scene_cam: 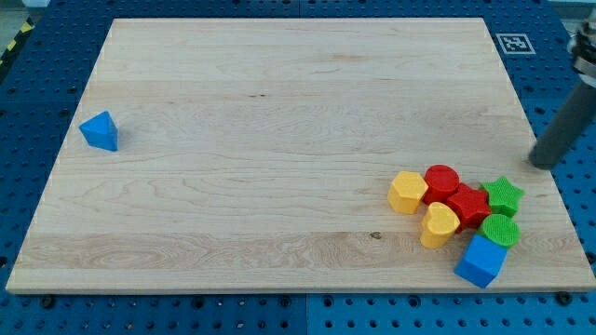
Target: Point your arm towards bottom right
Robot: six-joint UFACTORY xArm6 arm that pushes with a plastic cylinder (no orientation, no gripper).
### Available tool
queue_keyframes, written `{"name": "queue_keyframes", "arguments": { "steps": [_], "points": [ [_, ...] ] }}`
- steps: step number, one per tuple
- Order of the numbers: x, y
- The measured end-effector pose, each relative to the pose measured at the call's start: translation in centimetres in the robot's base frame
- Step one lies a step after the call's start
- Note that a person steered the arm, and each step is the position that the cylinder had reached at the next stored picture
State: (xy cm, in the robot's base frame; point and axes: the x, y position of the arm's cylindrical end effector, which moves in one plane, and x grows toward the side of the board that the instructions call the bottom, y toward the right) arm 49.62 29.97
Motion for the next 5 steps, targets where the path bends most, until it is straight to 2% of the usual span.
{"name": "queue_keyframes", "arguments": {
  "steps": [2, 3, 5],
  "points": [
    [5.3, 0.2],
    [10.7, -2.5],
    [12.2, -4.3]
  ]
}}
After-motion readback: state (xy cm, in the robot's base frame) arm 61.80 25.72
